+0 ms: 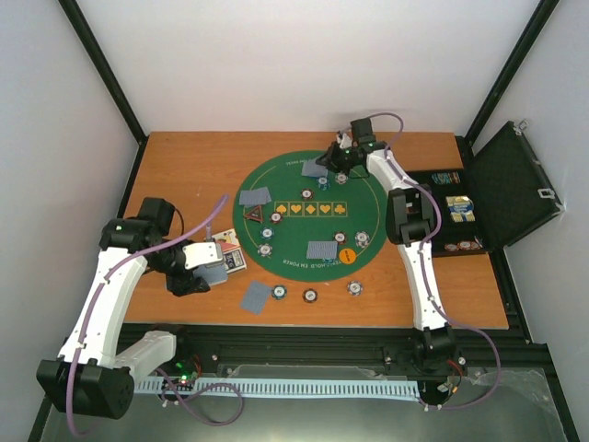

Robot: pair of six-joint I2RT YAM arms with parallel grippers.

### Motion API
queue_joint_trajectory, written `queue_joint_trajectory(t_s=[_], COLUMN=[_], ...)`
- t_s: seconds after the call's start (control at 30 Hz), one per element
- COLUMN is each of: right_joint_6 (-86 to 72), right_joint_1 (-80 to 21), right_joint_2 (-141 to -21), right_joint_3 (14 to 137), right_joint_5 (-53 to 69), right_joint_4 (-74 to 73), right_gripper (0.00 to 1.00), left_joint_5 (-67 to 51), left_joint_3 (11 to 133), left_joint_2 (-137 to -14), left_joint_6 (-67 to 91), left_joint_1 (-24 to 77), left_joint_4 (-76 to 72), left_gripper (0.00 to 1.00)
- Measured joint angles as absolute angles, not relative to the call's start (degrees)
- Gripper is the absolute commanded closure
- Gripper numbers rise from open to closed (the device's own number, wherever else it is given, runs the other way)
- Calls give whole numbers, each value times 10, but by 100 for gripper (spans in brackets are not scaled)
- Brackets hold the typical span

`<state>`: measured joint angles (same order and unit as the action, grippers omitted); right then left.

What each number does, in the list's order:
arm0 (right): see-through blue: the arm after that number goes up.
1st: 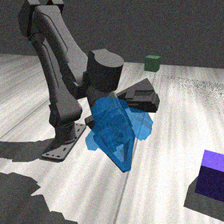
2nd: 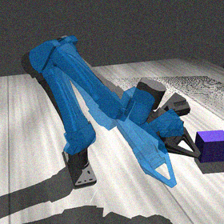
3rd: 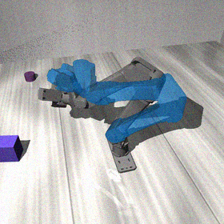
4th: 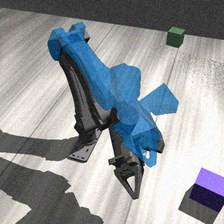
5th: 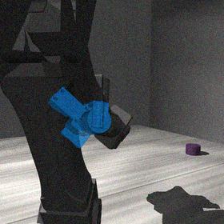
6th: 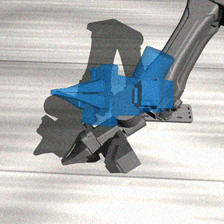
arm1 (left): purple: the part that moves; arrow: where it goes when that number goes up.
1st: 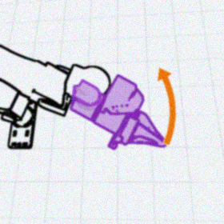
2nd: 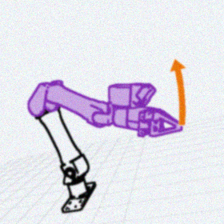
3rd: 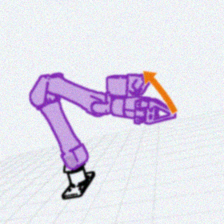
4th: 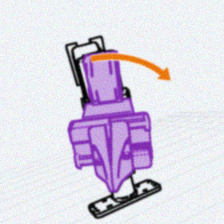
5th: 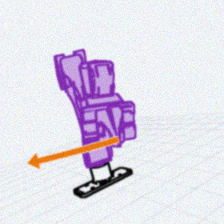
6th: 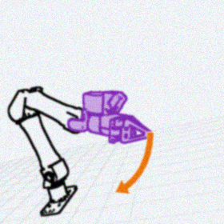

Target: Distribute texas hold em gaming equipment

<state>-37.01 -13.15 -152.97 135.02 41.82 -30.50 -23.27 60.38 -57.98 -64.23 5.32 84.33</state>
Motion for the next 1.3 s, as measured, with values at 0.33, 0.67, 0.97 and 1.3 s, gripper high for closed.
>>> queue_joint_trajectory(t_s=[0.33, 0.67, 0.97, 1.3], right_joint_6=[-352, -303, -326, -502], right_joint_1=[-106, -105, -219, -474], right_joint_2=[-1527, -1326, -948, -782], right_joint_3=[1372, 1147, 774, 479], right_joint_5=[396, 324, 306, 317], right_joint_4=[-343, -375, -238, -24], right_gripper=[48, 33, 20, 19], left_joint_5=[-234, -231, -230, -230], left_joint_3=[604, 604, 610, 616], left_joint_2=[-580, -585, -586, -583], left_joint_6=[-642, -638, -631, -628], left_joint_1=[53, 53, 53, 53], left_joint_4=[839, 839, 839, 842], left_gripper=[99, 99, 99, 99])
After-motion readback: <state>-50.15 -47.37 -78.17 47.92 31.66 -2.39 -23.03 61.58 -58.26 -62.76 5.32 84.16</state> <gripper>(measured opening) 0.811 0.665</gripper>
